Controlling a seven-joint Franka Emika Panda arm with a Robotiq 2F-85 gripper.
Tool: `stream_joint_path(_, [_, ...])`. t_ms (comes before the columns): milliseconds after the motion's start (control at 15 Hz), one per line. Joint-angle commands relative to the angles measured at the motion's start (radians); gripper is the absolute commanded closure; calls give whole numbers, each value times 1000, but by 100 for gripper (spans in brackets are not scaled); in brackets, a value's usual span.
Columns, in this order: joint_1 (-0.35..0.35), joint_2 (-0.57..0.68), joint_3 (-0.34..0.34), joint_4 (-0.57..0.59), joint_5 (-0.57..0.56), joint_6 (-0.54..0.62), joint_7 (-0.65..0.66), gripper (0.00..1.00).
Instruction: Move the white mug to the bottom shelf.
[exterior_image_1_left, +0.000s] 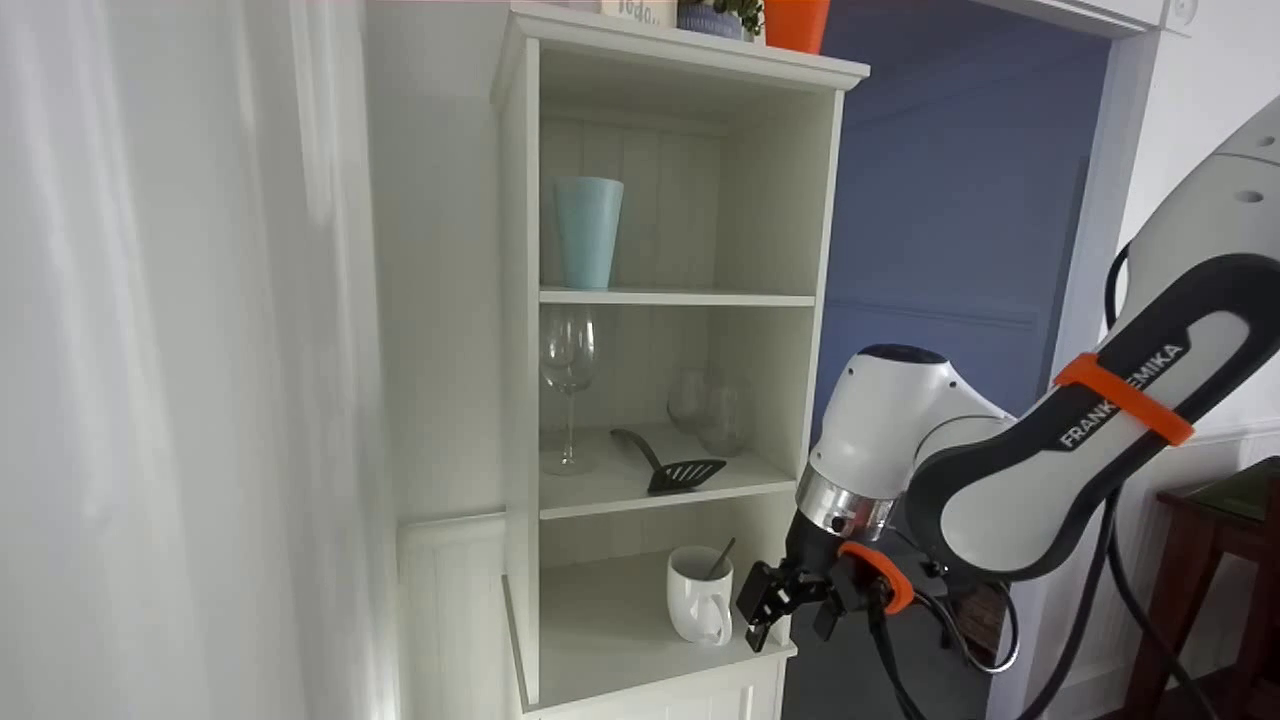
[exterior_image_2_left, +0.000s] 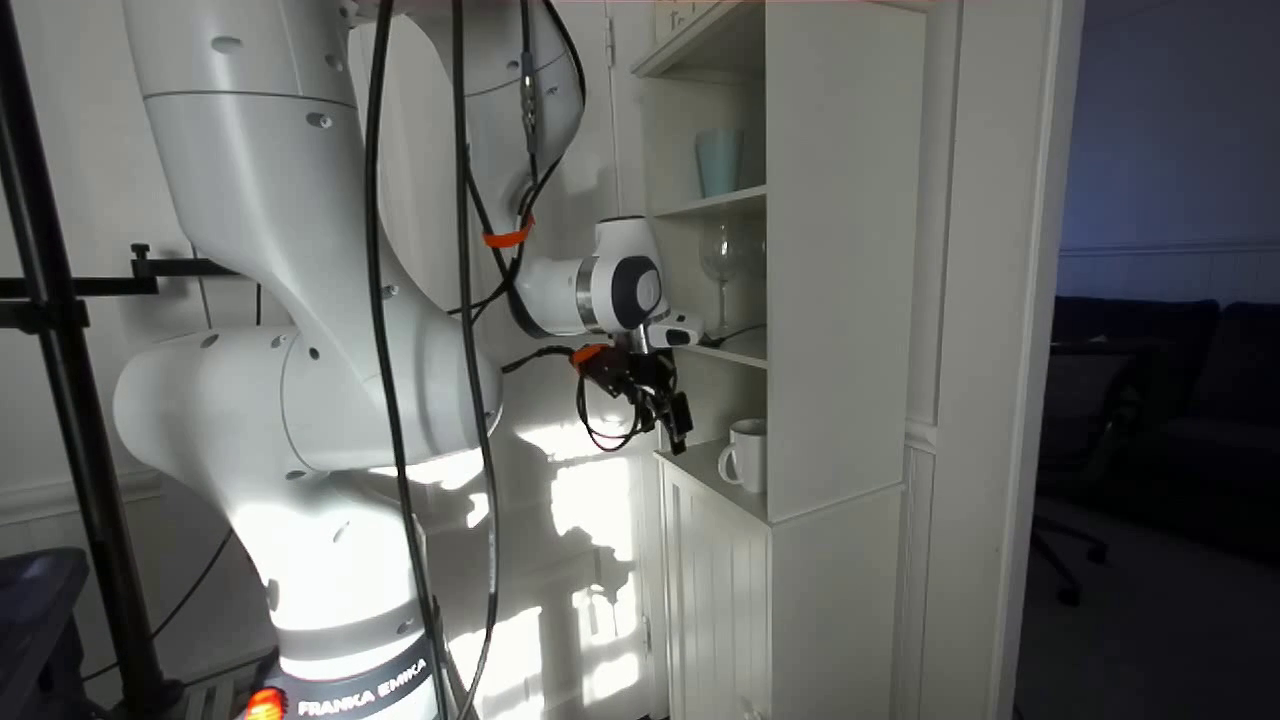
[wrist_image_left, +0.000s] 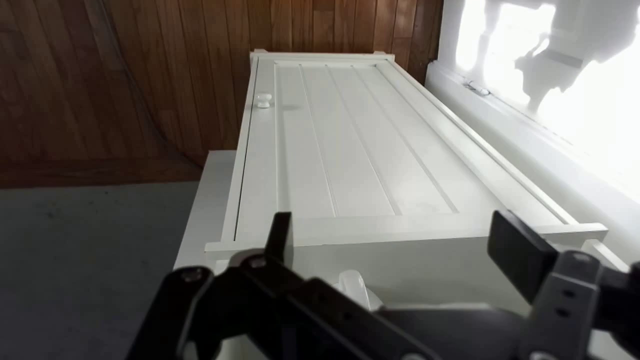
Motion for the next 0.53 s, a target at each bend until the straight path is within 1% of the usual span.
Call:
stream_joint_path(0, [-62,186,93,18,-132,-257,186,0])
stream_joint_path(67, [31,245,10,27,-210,-313,276,0])
stream_joint_path(133, [41,293,11,21,-215,-330,280,0])
stream_joint_path(200, [77,360,-10,4,-207,-318,241,0])
stream_joint_path(267, [93,249,-41,39,-212,-297,248,0])
stream_joint_path(467, [102,346,-33,24,-207,-320,238,0])
